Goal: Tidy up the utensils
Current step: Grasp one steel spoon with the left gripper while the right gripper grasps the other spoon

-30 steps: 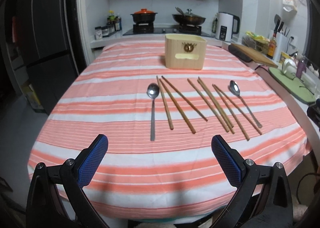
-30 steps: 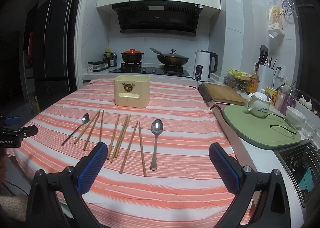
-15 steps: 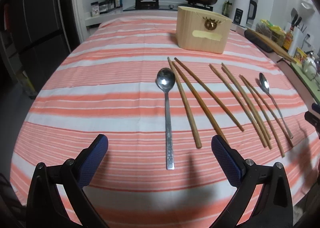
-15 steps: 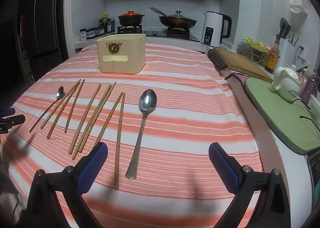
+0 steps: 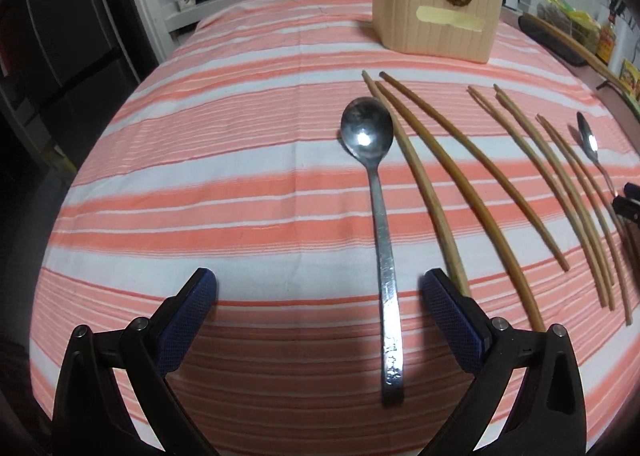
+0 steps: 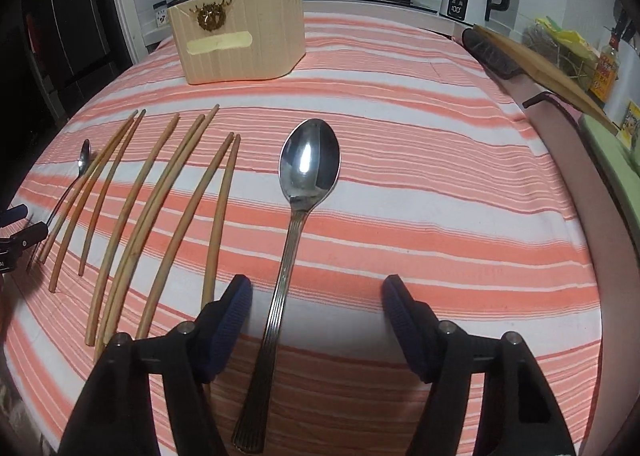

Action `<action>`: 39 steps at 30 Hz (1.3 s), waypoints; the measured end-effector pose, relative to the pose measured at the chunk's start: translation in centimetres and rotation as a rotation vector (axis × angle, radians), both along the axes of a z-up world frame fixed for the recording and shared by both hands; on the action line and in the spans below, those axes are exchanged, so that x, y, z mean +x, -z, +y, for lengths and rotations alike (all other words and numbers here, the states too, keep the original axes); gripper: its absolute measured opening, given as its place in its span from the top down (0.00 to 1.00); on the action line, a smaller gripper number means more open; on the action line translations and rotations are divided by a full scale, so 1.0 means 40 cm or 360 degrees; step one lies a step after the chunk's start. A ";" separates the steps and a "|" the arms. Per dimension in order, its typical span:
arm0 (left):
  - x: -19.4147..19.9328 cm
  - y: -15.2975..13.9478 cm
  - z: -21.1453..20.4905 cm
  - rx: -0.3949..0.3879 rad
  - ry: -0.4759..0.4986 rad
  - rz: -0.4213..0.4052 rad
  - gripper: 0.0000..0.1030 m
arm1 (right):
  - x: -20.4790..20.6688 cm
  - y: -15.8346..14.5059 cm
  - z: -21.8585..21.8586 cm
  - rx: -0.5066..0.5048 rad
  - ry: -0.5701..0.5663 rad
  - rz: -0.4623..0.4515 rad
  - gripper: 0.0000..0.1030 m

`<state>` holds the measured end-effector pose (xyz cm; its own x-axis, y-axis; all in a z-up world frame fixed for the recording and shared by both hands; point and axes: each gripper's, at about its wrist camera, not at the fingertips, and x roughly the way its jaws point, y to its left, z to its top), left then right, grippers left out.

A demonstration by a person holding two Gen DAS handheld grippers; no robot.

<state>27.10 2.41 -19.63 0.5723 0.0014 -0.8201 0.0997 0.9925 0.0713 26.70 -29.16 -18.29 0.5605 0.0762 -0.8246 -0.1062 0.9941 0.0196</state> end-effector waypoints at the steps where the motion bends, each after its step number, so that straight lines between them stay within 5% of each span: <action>1: 0.002 0.003 0.009 -0.0031 -0.0006 0.0010 0.00 | 0.004 0.000 0.000 -0.0004 -0.0006 0.0004 0.33; 3: 0.010 0.006 0.030 -0.0118 -0.0017 0.0049 0.00 | 0.015 0.000 -0.004 -0.0004 -0.0007 0.0016 0.32; 17: 0.099 0.003 0.007 -0.0091 0.0069 0.0135 0.00 | 0.094 0.002 -0.006 -0.0001 -0.0045 0.0005 0.30; 39: 0.222 0.017 -0.024 -0.0106 0.0127 0.0007 0.01 | 0.179 0.007 0.027 -0.0025 -0.0057 -0.0054 0.32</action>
<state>35.97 1.43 -20.30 0.5647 -0.0988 -0.8194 0.1791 0.9838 0.0048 33.87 -28.07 -18.56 0.5856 0.0840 -0.8063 -0.1422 0.9898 -0.0002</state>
